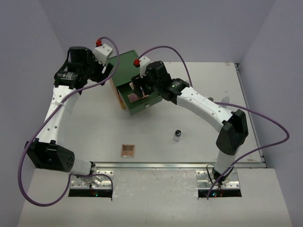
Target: Organize the makeup
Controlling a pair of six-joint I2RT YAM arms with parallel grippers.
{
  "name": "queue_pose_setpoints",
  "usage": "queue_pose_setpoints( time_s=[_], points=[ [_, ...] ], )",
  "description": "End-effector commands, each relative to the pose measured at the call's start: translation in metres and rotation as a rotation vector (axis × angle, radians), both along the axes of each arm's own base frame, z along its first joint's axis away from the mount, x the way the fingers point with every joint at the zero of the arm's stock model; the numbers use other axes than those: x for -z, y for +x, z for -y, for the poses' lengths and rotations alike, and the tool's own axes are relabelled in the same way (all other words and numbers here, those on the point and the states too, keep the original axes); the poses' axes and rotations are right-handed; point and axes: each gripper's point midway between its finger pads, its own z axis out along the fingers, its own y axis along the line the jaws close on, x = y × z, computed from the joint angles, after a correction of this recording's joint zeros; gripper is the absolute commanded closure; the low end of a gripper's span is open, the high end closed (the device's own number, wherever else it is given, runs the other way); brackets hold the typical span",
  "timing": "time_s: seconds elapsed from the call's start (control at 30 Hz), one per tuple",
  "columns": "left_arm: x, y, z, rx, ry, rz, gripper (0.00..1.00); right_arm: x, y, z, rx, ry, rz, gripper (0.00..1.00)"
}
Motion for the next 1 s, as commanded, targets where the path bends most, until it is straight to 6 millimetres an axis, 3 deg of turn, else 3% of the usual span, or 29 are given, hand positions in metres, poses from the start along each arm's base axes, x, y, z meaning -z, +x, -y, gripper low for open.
queue_pose_setpoints(
  time_s=[0.0,0.17,0.2,0.33,0.4,0.53,0.67,0.77,0.8,0.87,0.93,0.97],
  points=[
    [-0.008,-0.011,0.002,0.021,-0.026,0.024,0.27,-0.001,0.007,0.001,0.053,0.002,0.017,0.6],
    [-0.004,-0.014,0.007,0.042,-0.04,0.011,0.26,0.023,0.01,0.002,0.075,-0.048,-0.041,0.45],
    [-0.004,-0.014,0.008,0.052,-0.036,0.009,0.26,0.029,0.01,0.003,0.083,-0.06,-0.053,0.35],
    [-0.011,-0.018,0.015,0.11,-0.036,0.021,0.25,0.027,0.012,0.001,0.081,-0.061,-0.043,0.17],
    [-0.015,-0.027,0.03,0.221,-0.045,0.015,0.26,0.019,0.015,-0.001,0.075,-0.051,-0.026,0.1],
    [-0.003,-0.062,0.064,0.511,-0.054,-0.049,0.27,0.0,0.015,-0.005,0.053,-0.023,0.005,0.06],
    [0.014,-0.094,0.076,0.632,-0.075,-0.143,0.28,-0.026,0.008,-0.001,0.045,0.019,0.037,0.06],
    [0.041,-0.141,0.077,0.848,0.037,-0.175,0.27,-0.041,-0.001,0.008,0.036,0.037,0.068,0.06],
    [0.052,-0.156,0.076,0.964,0.119,-0.147,0.26,-0.049,-0.008,0.014,0.028,0.042,0.087,0.05],
    [0.073,-0.178,0.077,1.006,0.117,-0.171,0.21,-0.066,-0.015,0.021,0.026,0.064,0.117,0.05],
    [0.098,-0.201,0.085,1.055,0.061,-0.221,0.03,-0.064,-0.022,0.028,0.027,0.06,0.114,0.04],
    [0.108,-0.211,0.09,1.086,0.056,-0.238,0.0,-0.065,-0.025,0.031,0.029,0.061,0.117,0.04]
  ],
)
